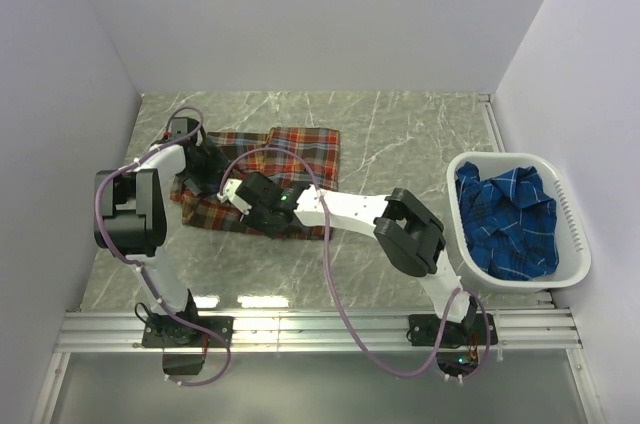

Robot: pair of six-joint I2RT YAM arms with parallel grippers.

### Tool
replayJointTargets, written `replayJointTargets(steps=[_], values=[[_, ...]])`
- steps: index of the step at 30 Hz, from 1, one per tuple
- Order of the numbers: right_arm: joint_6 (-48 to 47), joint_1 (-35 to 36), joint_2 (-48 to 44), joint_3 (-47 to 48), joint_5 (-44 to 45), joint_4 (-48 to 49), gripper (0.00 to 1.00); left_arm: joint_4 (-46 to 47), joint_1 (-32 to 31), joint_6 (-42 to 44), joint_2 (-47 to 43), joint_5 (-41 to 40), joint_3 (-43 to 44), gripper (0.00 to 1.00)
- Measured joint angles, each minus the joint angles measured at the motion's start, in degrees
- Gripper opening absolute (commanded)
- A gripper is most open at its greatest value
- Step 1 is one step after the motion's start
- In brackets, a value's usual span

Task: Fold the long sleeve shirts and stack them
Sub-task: Fold the shirt

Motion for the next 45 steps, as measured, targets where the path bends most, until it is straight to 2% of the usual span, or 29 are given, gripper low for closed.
replayJointTargets(steps=[6, 12, 19, 22, 38, 44, 45], values=[[-0.6, 0.3, 2.1, 0.0, 1.3, -0.1, 0.47, -0.4, 0.0, 0.0, 0.3, -0.3, 0.4, 0.84], [-1.0, 0.3, 2.6, 0.0, 2.7, 0.2, 0.35, -0.4, 0.0, 0.1, 0.4, -0.4, 0.5, 0.84], [-1.2, 0.3, 2.6, 0.0, 3.2, 0.2, 0.04, -1.2, -0.1, 0.2, 1.1, -0.4, 1.3, 0.84], [-1.1, 0.3, 2.6, 0.0, 3.2, 0.2, 0.0, -1.3, -0.1, 0.2, 1.2, -0.5, 1.4, 0.84], [-1.0, 1.1, -0.4, -2.4, 2.3, -0.4, 0.0, -2.0, -0.1, 0.2, 2.5, -0.7, 3.0, 0.84], [-0.8, 1.2, -0.4, -2.6, 0.5, -0.7, 0.09, -2.0, -0.1, 0.1, 2.5, -0.6, 3.0, 0.84], [-0.7, 1.3, -0.4, -2.6, 0.2, -0.8, 0.21, -2.0, -0.1, 0.1, 2.5, -0.6, 3.0, 0.84]])
